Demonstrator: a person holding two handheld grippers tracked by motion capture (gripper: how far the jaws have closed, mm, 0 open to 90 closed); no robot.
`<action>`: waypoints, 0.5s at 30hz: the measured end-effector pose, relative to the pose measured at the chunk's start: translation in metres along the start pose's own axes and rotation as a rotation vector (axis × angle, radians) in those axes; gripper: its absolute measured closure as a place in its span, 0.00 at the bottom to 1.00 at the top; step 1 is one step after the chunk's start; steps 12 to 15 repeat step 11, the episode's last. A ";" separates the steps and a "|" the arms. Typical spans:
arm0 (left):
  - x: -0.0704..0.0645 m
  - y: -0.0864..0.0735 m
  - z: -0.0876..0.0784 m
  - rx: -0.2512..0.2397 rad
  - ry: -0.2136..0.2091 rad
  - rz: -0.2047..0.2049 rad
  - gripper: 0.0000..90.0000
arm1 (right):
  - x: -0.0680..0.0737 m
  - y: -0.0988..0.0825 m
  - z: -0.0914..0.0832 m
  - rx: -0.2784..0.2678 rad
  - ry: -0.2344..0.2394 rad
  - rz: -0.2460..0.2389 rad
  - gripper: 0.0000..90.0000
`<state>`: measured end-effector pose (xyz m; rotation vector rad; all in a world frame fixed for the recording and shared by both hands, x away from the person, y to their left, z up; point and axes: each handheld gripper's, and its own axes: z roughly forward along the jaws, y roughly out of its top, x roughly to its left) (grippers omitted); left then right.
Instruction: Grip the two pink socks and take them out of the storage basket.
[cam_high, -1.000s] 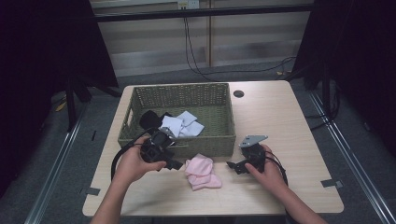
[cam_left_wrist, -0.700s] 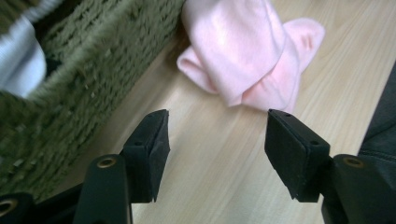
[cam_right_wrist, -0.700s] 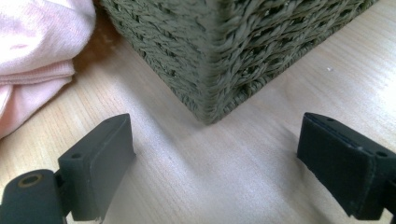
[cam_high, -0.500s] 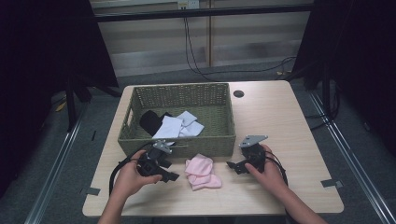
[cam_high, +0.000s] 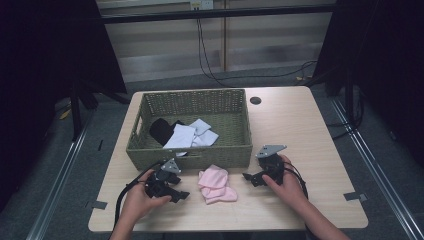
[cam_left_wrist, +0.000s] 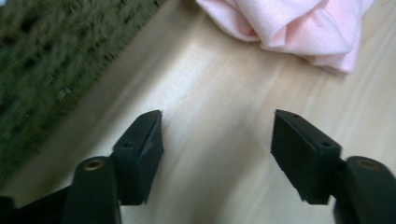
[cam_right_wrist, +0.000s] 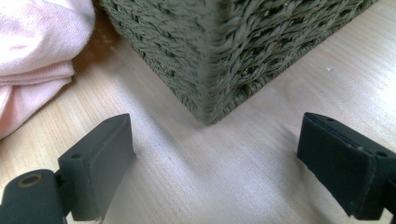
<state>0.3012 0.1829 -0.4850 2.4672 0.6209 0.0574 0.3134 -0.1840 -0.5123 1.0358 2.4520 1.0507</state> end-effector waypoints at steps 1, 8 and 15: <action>-0.002 -0.002 0.001 -0.021 0.005 0.000 0.36 | 0.000 0.000 0.000 -0.001 0.000 -0.001 0.11; -0.006 -0.014 0.004 -0.107 0.040 0.047 0.31 | 0.000 0.000 0.000 0.000 0.000 0.000 0.11; -0.006 -0.015 0.004 -0.113 0.041 0.045 0.30 | 0.000 0.000 0.000 0.000 0.000 0.000 0.11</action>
